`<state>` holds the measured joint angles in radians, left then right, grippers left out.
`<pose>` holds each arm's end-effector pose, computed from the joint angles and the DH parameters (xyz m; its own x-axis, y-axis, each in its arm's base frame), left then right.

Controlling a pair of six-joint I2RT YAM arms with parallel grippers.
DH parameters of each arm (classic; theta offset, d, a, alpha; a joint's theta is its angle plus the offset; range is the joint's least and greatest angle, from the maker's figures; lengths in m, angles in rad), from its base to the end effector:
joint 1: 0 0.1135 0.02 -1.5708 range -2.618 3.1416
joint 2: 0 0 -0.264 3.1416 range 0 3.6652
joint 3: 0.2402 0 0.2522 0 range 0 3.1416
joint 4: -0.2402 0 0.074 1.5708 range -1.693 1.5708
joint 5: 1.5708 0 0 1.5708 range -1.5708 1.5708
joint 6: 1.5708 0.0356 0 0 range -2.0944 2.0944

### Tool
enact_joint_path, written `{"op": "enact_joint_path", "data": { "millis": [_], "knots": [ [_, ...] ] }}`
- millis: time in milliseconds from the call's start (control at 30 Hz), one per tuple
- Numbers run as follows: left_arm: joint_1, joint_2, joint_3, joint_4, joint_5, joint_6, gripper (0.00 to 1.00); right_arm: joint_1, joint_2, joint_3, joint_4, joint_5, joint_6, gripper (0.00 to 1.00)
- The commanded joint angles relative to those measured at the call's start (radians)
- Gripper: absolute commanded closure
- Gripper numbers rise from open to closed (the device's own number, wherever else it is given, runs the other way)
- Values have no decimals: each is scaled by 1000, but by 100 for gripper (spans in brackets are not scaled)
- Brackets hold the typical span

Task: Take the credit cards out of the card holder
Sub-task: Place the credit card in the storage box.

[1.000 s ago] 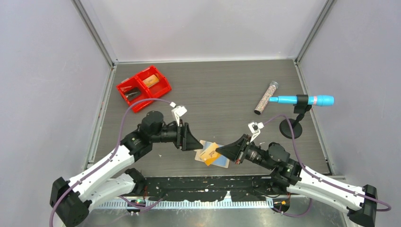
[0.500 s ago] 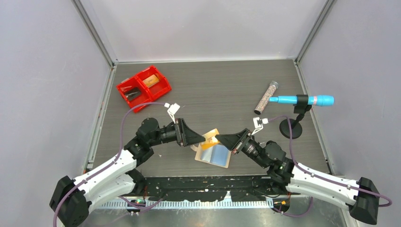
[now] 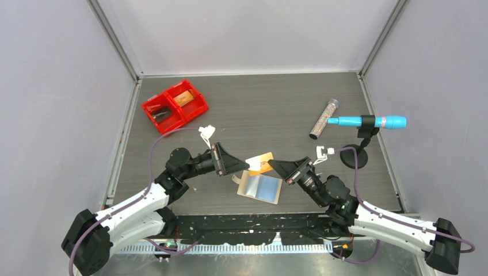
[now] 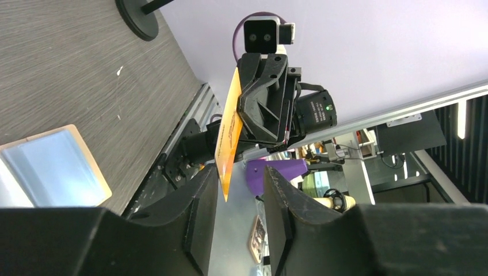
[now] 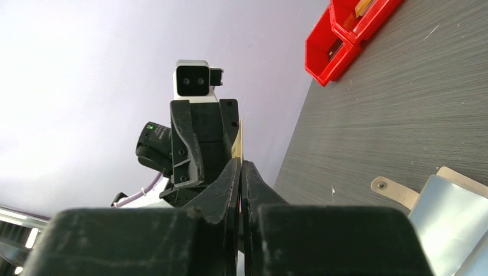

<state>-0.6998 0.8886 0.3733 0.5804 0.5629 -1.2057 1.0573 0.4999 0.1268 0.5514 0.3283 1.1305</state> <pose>0.1409 -0.1434 0.2567 -0.8715 -0.2989 -0.3887 0.3864 0.0694 -0.9197 0.0809 0.1200 0.2257 -0.5677 0.7365 -0.3677 -0.3638 0.1762 0.9147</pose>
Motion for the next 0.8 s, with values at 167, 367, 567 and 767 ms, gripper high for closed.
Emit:
{"op": "enact_joint_path", "data": {
  "millis": [167,367,567,767],
  "knots": [
    [-3,24,-4,128,-5,-43,72,0,5,-16,15,69,49,95],
    [-4,32,3,101,-16,-28,85,0,15,-24,19,64,60,95],
    [-3,20,20,21,-34,13,100,0,0,-35,18,33,39,85],
    [7,-22,40,-76,-55,66,100,0,-17,-29,-23,-14,-13,62]
  ]
}}
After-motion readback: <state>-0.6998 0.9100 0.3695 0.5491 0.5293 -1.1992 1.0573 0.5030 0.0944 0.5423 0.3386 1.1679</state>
